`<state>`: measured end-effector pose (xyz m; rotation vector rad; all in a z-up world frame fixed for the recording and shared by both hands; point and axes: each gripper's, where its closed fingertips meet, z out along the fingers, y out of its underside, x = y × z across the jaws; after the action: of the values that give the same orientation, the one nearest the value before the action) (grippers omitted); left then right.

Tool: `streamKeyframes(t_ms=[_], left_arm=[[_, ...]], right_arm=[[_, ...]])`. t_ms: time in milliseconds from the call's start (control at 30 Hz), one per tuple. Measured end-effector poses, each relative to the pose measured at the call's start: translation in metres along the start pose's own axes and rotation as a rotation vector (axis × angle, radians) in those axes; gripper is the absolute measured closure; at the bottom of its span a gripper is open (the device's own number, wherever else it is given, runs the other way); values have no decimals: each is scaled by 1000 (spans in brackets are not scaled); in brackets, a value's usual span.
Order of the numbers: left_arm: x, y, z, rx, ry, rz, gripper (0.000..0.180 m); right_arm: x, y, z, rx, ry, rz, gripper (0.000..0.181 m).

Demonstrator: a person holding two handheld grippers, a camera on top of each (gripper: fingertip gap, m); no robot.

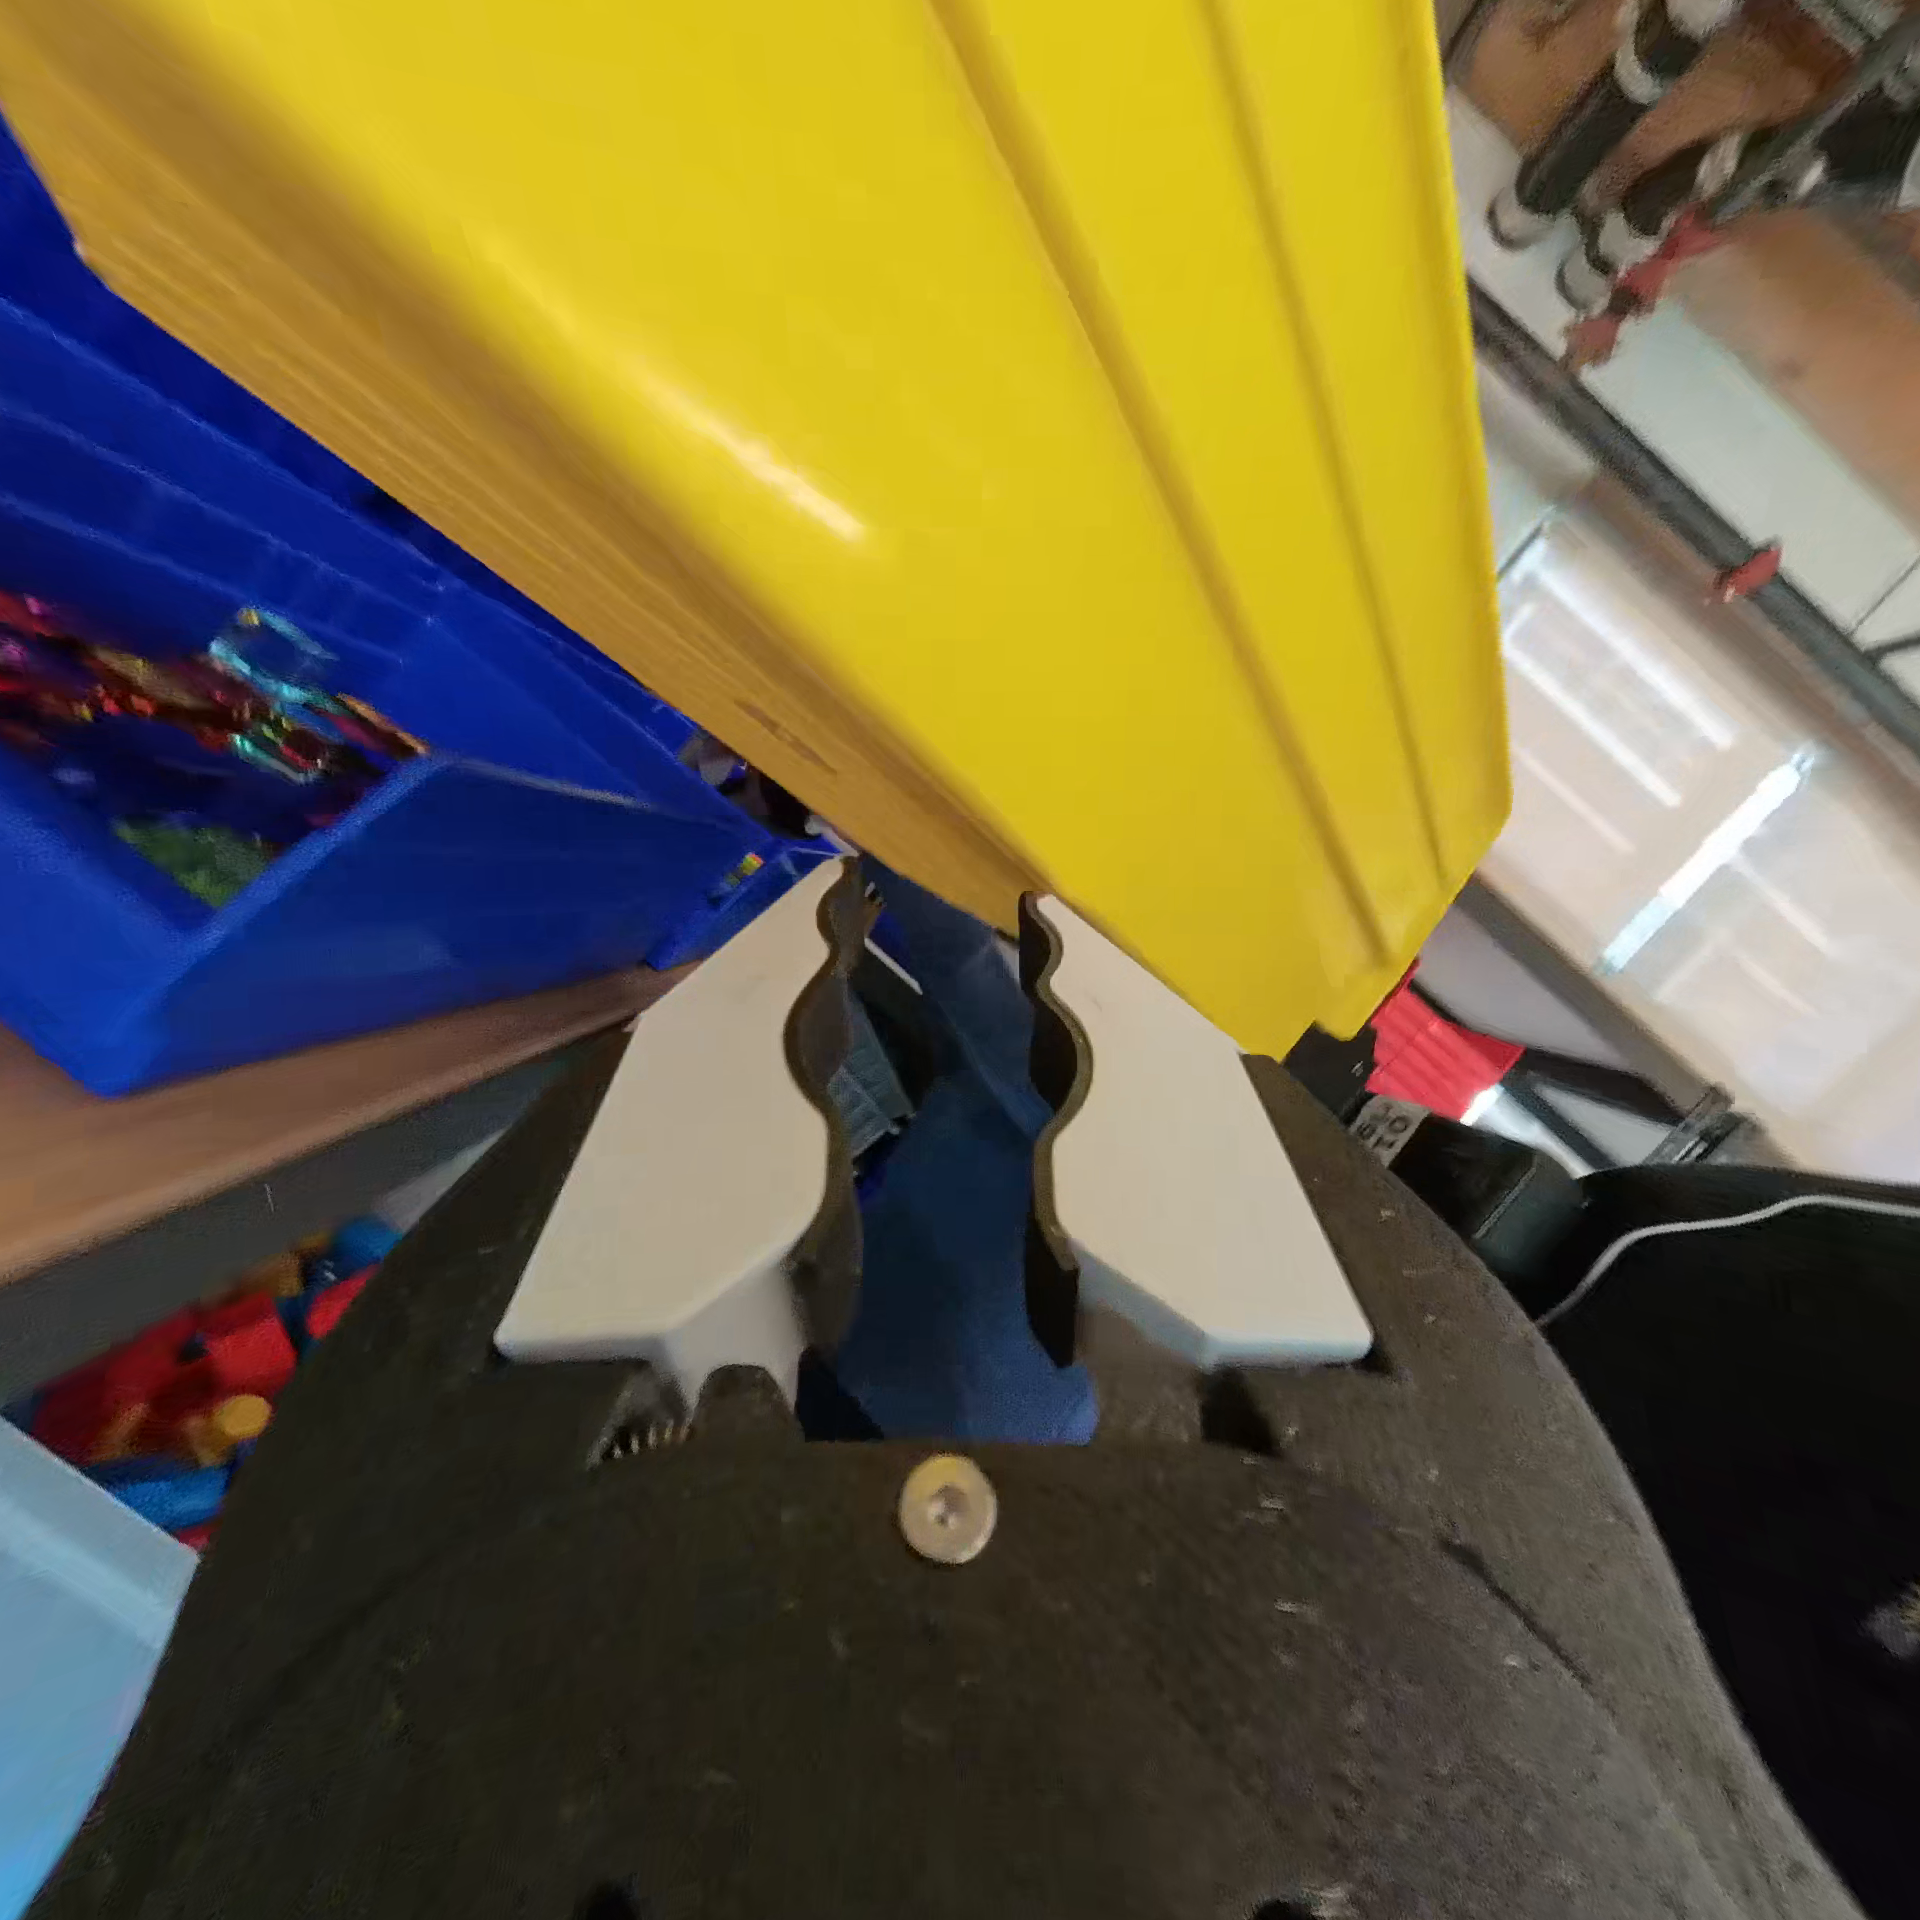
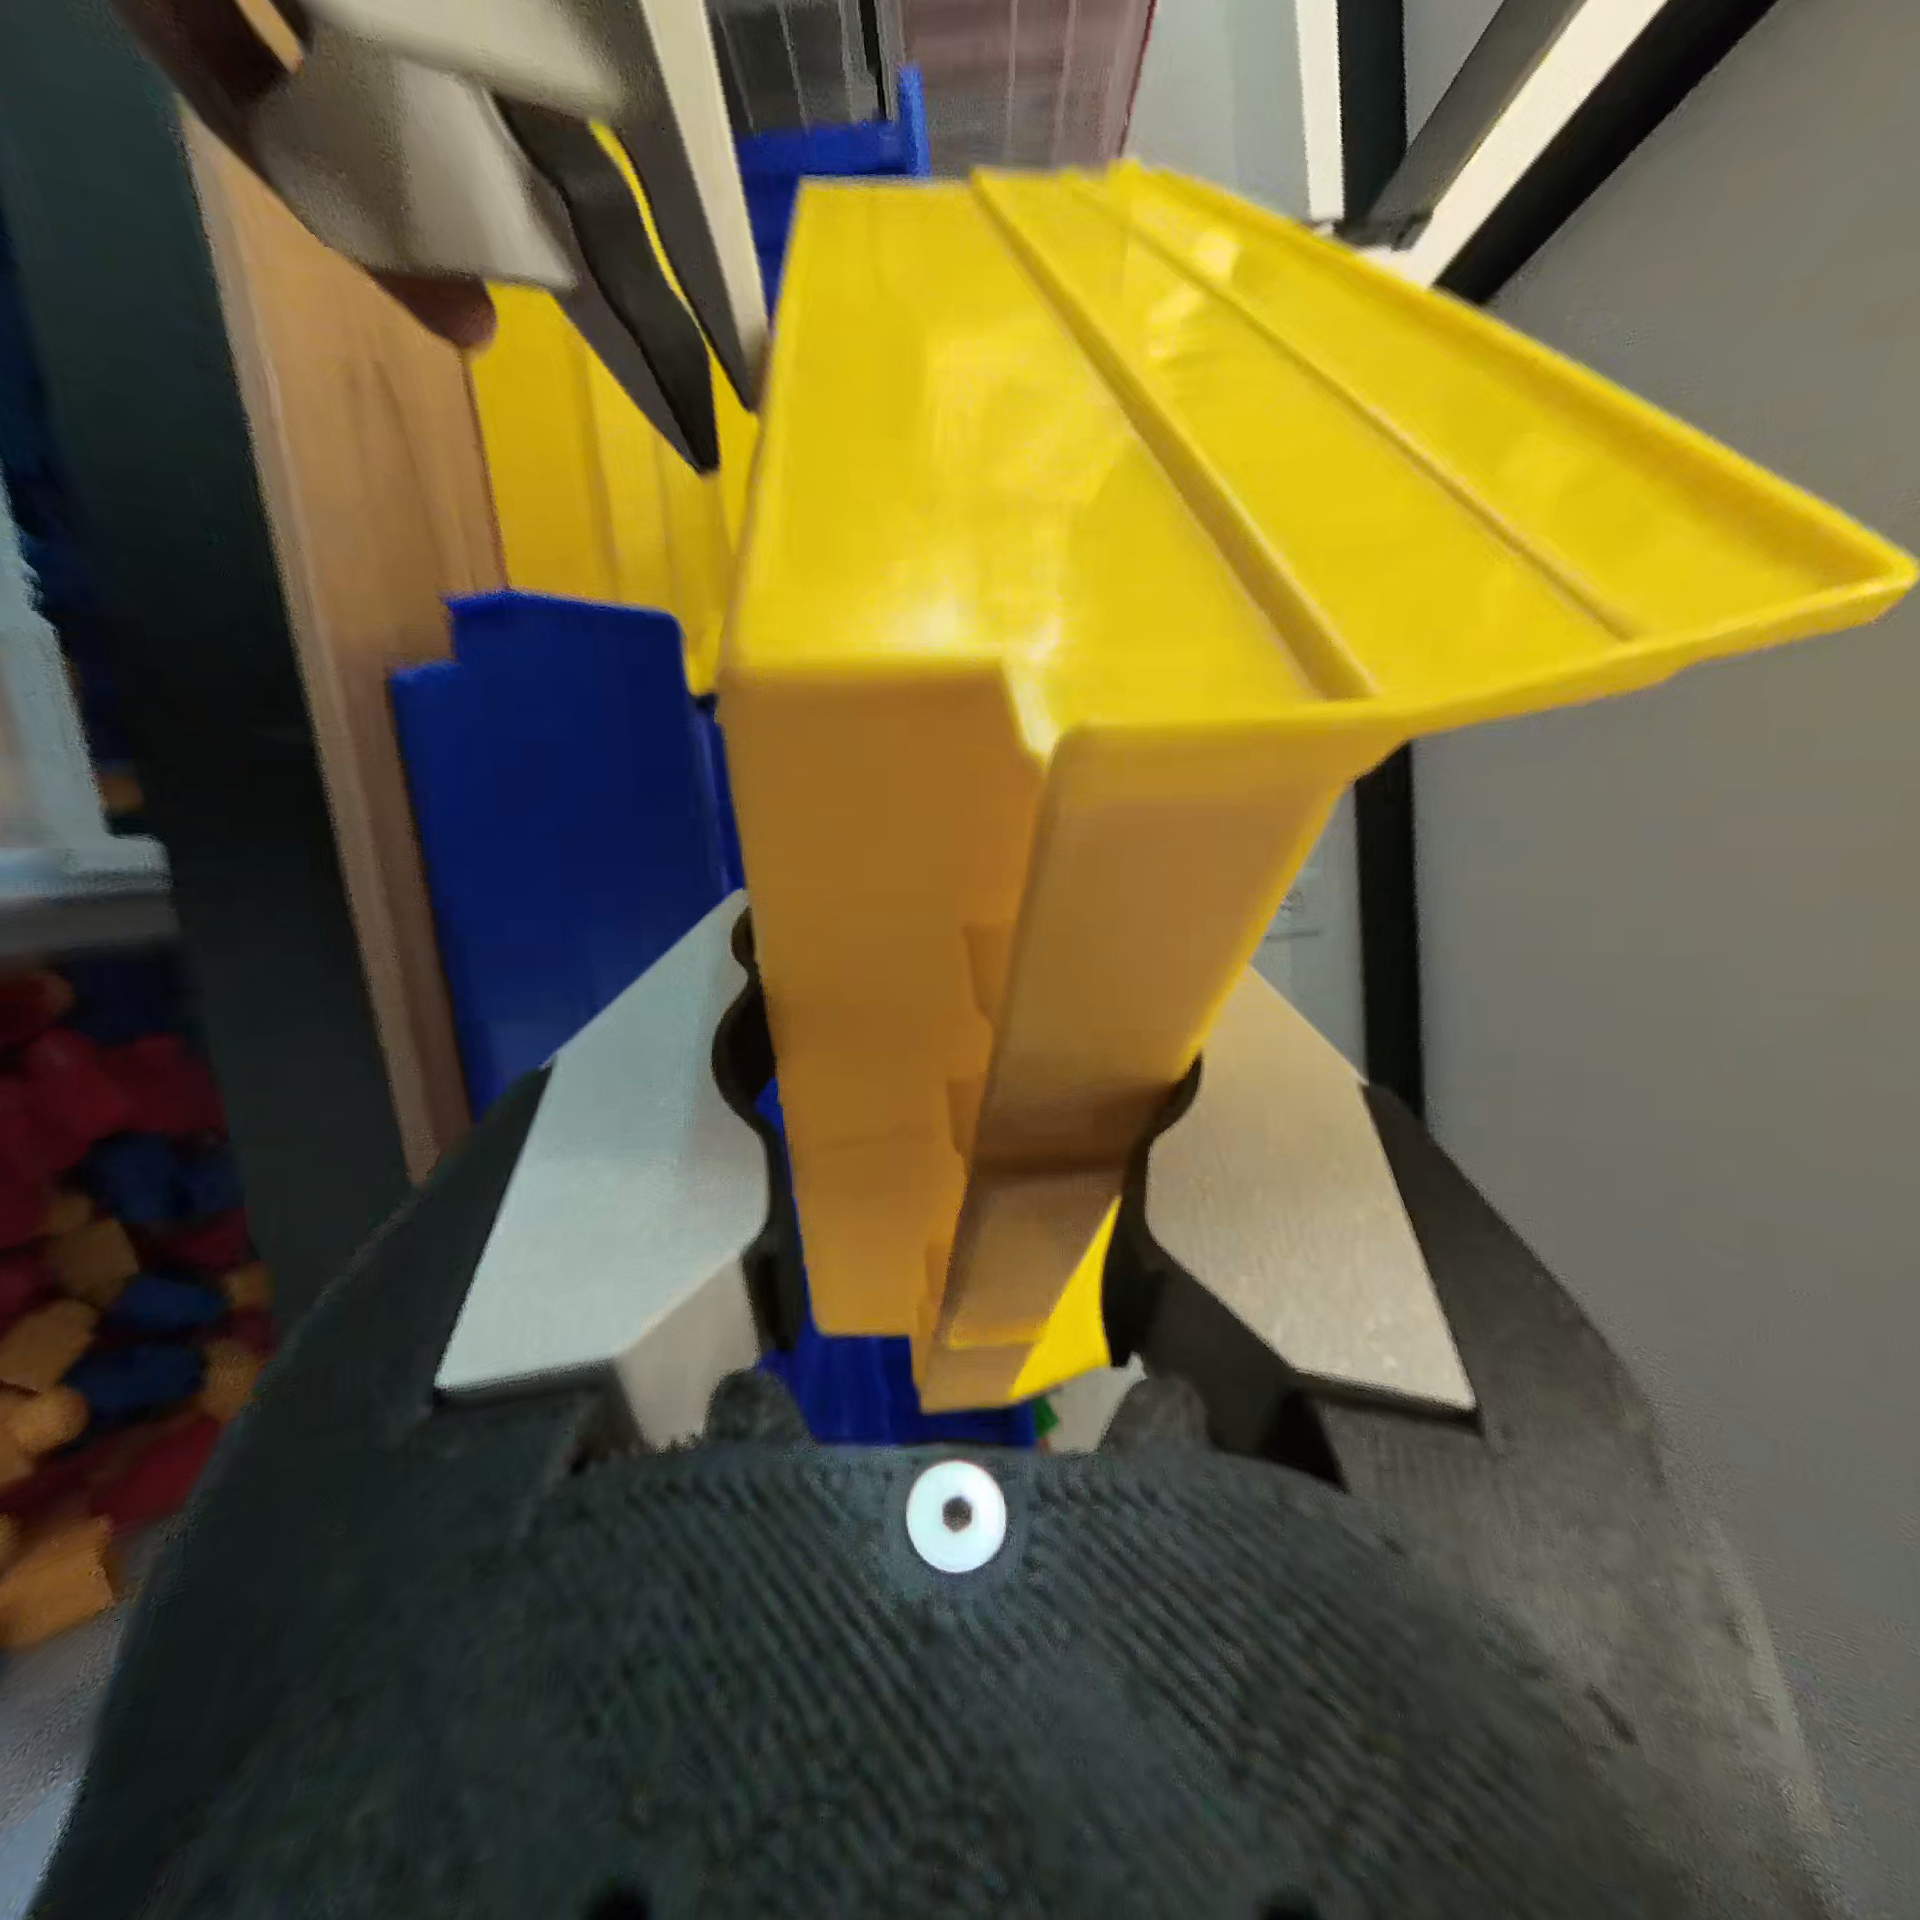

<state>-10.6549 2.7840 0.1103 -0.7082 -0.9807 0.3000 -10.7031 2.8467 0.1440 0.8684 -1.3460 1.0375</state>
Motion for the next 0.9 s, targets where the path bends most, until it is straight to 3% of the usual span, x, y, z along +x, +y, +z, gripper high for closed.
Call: streamKeyframes(t_ms=[233,267,333,433,533,667,767,900], left_arm=[[-6,31,-20,-4,-121,-203,158],[3,32,-24,8,-69,-208,140],[41,25,-37,91,195,-208,48],[32,23,-44,168,136,-282,40],[20,39,-29,107,16,-329,23],[15,41,-13,100,-4,-454,22],[18,46,-10,90,24,-453,22],[32,51,-7,77,55,-471,49]], right_arm=[[-37,-23,3,58,9,-56,112],[-38,-22,3,57,13,-62,112],[-40,-19,2,51,16,-68,112],[-43,-18,-2,74,27,-87,112],[-53,-29,-8,133,22,-186,112],[-66,-42,-22,221,45,-299,112],[-67,-41,-32,255,44,-332,112],[-66,-28,-43,258,39,-377,112]])
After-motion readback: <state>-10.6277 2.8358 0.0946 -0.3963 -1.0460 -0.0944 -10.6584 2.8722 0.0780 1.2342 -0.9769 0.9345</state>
